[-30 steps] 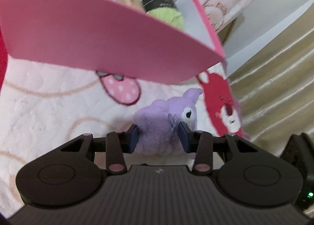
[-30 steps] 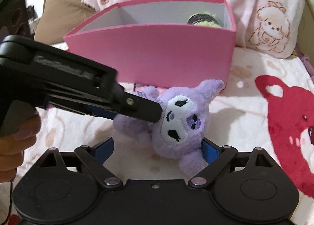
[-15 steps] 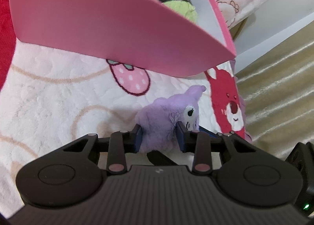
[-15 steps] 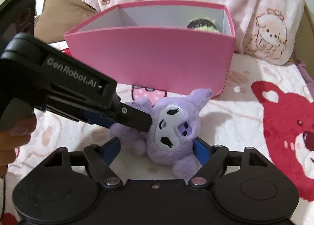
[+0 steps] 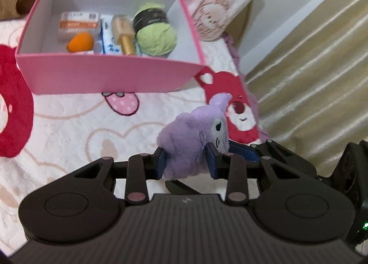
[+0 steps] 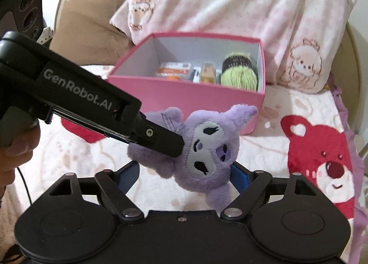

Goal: Organize objects
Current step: 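Lift the purple plush toy with the left gripper into the pink box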

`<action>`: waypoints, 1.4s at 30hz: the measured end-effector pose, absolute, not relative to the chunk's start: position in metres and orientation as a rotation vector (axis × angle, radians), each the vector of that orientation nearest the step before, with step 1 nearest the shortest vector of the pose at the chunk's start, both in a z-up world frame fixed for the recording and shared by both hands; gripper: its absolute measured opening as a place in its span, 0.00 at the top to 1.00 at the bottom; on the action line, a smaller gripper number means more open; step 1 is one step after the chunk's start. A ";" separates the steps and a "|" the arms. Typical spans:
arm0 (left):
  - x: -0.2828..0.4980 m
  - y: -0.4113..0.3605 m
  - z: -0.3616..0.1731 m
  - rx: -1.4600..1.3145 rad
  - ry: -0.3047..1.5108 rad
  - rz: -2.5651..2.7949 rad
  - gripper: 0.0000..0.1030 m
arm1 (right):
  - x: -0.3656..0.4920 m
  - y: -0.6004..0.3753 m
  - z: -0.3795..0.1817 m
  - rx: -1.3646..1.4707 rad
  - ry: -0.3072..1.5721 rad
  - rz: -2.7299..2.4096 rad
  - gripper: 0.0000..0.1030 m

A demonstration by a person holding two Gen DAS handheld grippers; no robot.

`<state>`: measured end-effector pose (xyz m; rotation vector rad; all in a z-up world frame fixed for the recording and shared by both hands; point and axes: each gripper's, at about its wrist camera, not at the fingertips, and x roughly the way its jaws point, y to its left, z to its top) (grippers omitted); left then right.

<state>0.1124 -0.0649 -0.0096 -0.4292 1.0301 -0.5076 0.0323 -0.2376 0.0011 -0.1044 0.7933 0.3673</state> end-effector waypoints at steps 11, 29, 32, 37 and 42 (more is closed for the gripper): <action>0.108 -0.047 0.051 -0.435 0.917 -0.515 0.67 | 0.043 -0.222 0.065 -0.174 0.736 0.421 0.14; 0.242 -0.039 0.032 -0.522 0.920 -0.421 0.64 | 0.197 -0.219 0.066 -0.060 0.826 0.421 0.14; 0.255 -0.039 0.009 -0.517 0.930 -0.399 0.64 | 0.214 -0.216 0.044 -0.050 0.856 0.418 0.14; 0.267 -0.034 -0.025 -0.557 0.978 -0.388 0.64 | 0.226 -0.209 0.013 -0.068 0.889 0.414 0.14; 0.273 -0.033 -0.047 -0.592 1.023 -0.382 0.64 | 0.231 -0.205 0.000 -0.120 0.911 0.407 0.15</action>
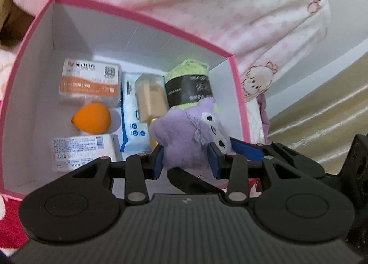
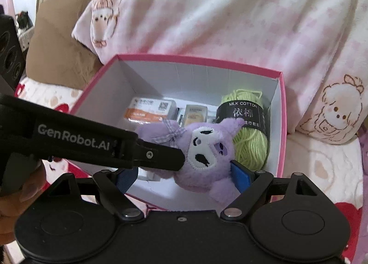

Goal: Organize objects
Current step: 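Lift the purple plush toy with the left gripper into the pink box, then open the left gripper and withdraw from the box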

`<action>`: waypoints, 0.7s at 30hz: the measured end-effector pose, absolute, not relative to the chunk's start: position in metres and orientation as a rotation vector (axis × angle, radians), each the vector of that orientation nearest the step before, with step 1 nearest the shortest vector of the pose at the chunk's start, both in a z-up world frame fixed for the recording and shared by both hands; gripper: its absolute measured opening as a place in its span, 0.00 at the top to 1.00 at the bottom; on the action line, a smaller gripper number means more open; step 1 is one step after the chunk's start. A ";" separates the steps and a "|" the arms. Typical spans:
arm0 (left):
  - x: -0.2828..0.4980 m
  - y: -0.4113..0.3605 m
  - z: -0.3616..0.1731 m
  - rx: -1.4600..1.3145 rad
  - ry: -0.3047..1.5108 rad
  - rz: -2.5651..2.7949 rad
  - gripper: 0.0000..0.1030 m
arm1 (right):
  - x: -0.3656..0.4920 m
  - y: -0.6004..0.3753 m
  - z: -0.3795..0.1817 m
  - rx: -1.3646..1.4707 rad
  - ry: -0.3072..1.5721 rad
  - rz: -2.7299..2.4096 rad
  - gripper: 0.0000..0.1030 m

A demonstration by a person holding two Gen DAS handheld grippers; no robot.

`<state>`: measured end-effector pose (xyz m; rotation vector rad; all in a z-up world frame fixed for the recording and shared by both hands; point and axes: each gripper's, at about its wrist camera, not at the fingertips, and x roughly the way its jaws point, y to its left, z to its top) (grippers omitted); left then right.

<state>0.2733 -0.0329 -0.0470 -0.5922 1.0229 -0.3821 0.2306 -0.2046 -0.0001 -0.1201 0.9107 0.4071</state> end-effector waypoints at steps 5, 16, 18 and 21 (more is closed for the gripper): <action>0.280 -0.038 -0.061 -0.591 1.047 -0.351 0.63 | 0.233 -0.203 -0.004 -0.182 0.904 0.387 0.15; 0.262 -0.036 -0.043 -0.500 1.022 -0.258 0.53 | 0.199 -0.227 0.011 -0.115 0.820 0.415 0.19; 0.251 -0.035 -0.028 -0.476 1.005 -0.253 0.48 | 0.188 -0.232 0.019 -0.087 0.799 0.432 0.19; 0.231 -0.036 0.000 -0.409 0.964 -0.243 0.41 | 0.169 -0.238 0.032 -0.063 0.770 0.457 0.19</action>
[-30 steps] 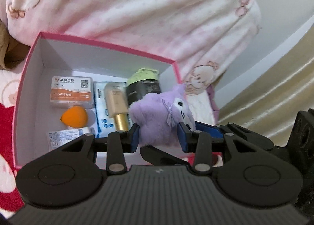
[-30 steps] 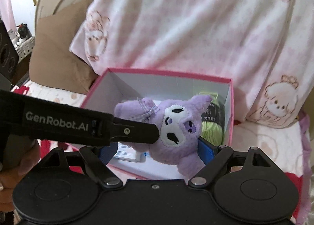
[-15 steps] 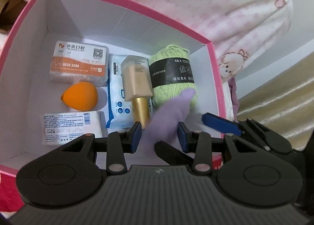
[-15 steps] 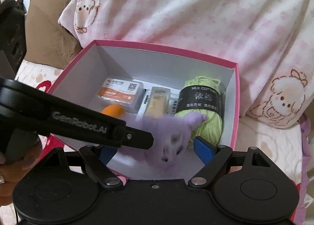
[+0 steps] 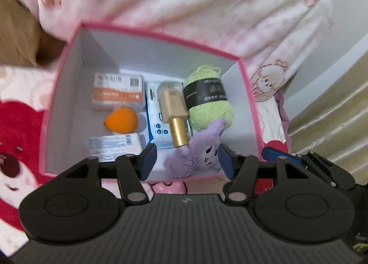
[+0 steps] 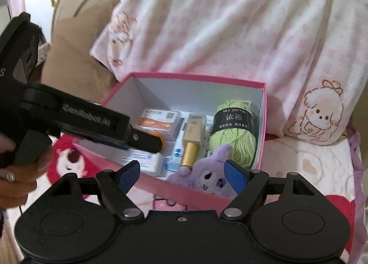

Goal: Organize objects
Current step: 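Open the left gripper and withdraw from the box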

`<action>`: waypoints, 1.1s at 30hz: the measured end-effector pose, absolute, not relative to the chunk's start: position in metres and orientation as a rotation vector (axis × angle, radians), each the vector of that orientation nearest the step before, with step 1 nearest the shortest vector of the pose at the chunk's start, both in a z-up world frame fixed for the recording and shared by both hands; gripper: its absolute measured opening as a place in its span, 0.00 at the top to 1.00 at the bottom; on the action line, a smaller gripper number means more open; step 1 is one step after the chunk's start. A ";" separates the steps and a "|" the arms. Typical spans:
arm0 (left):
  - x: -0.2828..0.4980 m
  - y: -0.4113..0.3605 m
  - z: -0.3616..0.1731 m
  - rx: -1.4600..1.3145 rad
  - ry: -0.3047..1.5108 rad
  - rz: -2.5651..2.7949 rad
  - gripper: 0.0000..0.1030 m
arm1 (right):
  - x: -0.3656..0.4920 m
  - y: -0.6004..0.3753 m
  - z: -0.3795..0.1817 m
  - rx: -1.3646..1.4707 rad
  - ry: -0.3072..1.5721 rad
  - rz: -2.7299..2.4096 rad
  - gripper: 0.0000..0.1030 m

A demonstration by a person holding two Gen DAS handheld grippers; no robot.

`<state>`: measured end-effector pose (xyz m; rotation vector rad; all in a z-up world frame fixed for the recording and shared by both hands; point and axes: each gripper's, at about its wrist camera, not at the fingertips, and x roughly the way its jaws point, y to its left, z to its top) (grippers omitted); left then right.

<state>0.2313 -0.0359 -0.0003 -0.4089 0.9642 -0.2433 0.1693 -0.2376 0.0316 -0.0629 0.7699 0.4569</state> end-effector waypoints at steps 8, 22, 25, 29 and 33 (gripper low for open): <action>0.176 -0.043 0.067 -0.242 0.984 -0.175 0.19 | 0.117 -0.242 0.089 -0.090 0.687 0.489 0.18; 0.092 -0.025 0.116 -0.189 0.904 -0.147 0.07 | 0.068 -0.249 0.130 -0.079 0.741 0.418 0.17; 0.077 -0.023 0.115 -0.173 0.892 -0.141 0.06 | 0.063 -0.251 0.124 -0.057 0.772 0.410 0.17; 0.067 -0.021 0.107 -0.166 0.900 -0.117 0.06 | 0.058 -0.253 0.116 -0.035 0.805 0.395 0.16; 0.060 -0.018 0.097 -0.174 0.922 -0.094 0.06 | 0.055 -0.252 0.110 -0.034 0.826 0.383 0.16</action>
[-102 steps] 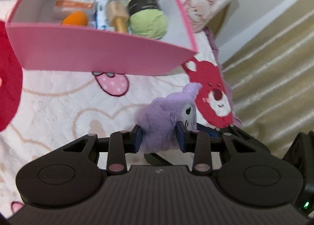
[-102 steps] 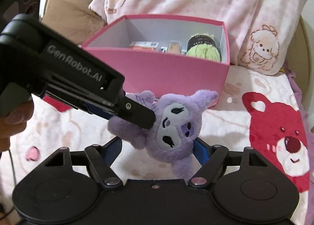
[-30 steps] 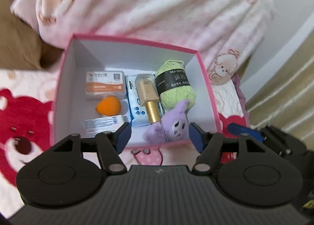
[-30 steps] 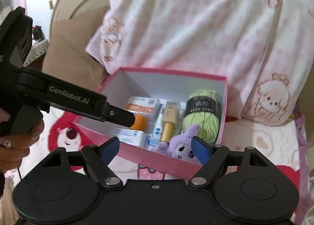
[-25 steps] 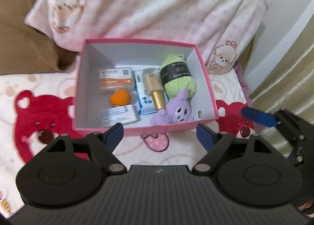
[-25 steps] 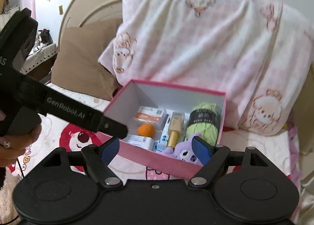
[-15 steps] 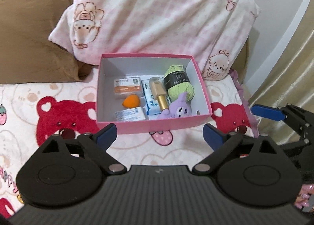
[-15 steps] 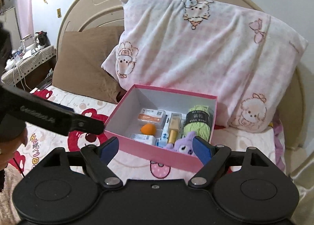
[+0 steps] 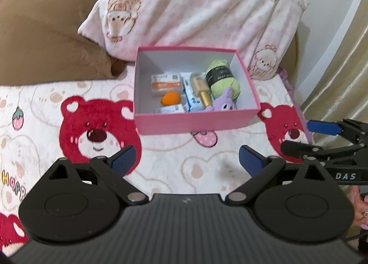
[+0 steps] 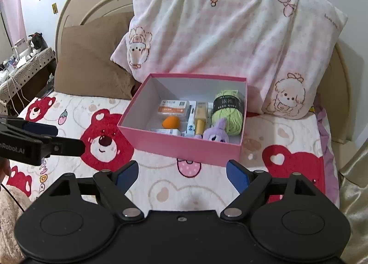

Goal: Organize objects

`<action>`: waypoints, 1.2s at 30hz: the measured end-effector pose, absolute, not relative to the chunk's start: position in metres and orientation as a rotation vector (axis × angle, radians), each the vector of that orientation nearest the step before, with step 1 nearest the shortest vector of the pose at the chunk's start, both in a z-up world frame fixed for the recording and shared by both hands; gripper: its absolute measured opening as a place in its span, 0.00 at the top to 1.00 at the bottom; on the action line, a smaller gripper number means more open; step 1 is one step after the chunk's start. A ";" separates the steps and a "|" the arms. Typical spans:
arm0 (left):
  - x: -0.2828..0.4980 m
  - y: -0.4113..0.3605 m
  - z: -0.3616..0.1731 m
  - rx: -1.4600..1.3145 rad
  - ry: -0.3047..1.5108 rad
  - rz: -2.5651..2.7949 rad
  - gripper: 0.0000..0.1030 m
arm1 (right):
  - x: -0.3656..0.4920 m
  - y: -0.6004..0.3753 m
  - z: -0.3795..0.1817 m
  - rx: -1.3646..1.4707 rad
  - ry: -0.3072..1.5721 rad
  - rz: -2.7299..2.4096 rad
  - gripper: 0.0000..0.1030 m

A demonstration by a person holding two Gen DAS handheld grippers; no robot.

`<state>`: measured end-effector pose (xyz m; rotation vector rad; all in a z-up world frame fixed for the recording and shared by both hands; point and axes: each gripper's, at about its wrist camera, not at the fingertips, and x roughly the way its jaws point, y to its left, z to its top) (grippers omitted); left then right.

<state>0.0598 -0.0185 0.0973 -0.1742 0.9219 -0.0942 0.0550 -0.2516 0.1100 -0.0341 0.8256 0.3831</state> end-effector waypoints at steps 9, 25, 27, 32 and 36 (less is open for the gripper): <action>0.042 -0.017 0.095 -0.203 0.906 -0.092 0.00 | 0.053 -0.253 0.102 -0.018 0.853 0.352 0.15; 0.057 -0.018 0.060 -0.105 1.063 0.084 0.00 | 0.051 -0.249 0.092 -0.036 0.902 0.244 0.08; 0.057 -0.019 0.059 -0.085 1.066 0.098 0.00 | 0.051 -0.247 0.092 -0.037 0.913 0.231 0.08; 0.057 -0.021 0.060 -0.077 1.071 0.104 0.00 | 0.049 -0.245 0.090 -0.024 0.932 0.217 0.08; 0.055 -0.020 0.058 -0.086 1.079 0.093 0.00 | 0.049 -0.245 0.088 -0.012 0.946 0.196 0.08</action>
